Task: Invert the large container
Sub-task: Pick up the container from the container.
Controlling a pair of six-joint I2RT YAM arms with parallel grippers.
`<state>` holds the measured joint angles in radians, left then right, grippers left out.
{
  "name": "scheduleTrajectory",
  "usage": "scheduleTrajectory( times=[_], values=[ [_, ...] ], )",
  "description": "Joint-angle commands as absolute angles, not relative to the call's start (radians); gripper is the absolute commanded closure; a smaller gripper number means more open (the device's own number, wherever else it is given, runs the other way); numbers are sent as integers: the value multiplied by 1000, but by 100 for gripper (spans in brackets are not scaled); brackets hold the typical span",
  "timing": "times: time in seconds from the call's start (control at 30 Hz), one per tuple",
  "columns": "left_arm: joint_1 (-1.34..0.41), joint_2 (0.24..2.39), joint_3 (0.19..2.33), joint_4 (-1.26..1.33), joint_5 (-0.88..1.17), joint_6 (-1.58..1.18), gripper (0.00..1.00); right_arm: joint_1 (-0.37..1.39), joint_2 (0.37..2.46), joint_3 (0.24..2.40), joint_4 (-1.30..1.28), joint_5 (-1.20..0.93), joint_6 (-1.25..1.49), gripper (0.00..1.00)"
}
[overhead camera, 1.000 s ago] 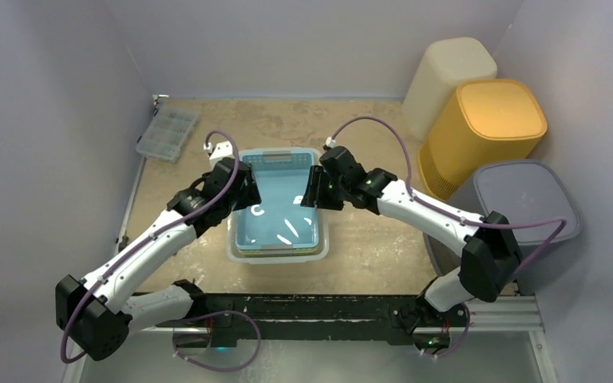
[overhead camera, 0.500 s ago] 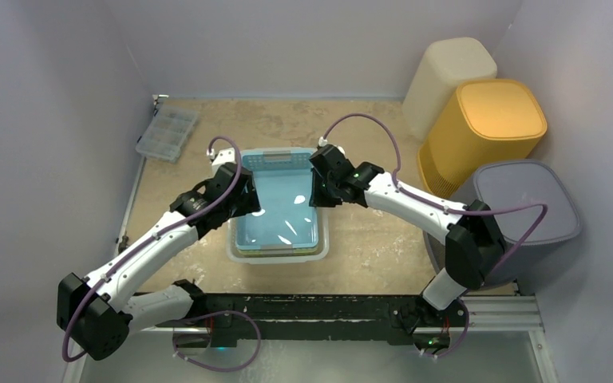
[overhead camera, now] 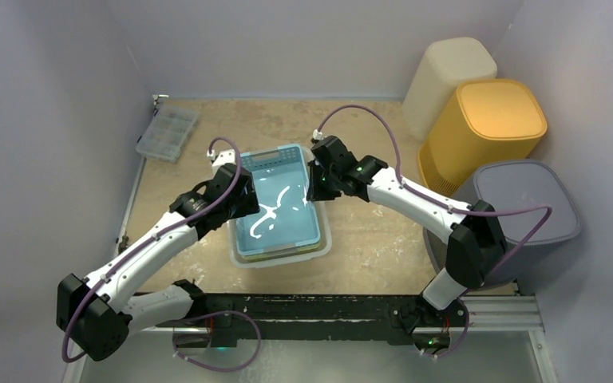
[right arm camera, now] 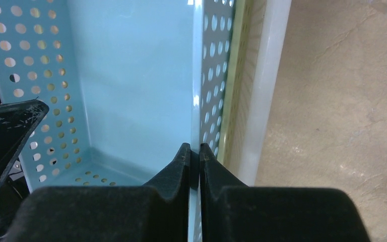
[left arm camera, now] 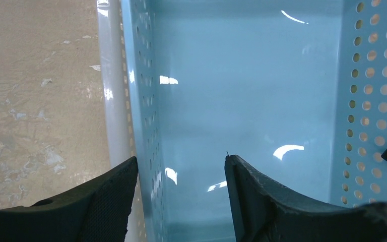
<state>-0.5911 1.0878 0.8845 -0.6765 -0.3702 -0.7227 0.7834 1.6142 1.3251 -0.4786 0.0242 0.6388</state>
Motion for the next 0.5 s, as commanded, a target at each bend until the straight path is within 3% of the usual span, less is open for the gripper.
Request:
scheduleTrajectory(
  times=[0.0,0.2,0.33,0.47],
  values=[
    [-587,1055,872,-681,-362,-746,38,769,1556,1378,-421,-58,590,100],
    [-588,1027,871,-683,-362,-746,41,737,1558,1374,-440,-72,581,100],
    [-587,1027,874,-672,-335,-741,54,734,1555,1377,-433,-99,569,100],
    [-587,1035,873,-662,-313,-742,60,732,1563,1413,-451,-105,538,100]
  ],
)
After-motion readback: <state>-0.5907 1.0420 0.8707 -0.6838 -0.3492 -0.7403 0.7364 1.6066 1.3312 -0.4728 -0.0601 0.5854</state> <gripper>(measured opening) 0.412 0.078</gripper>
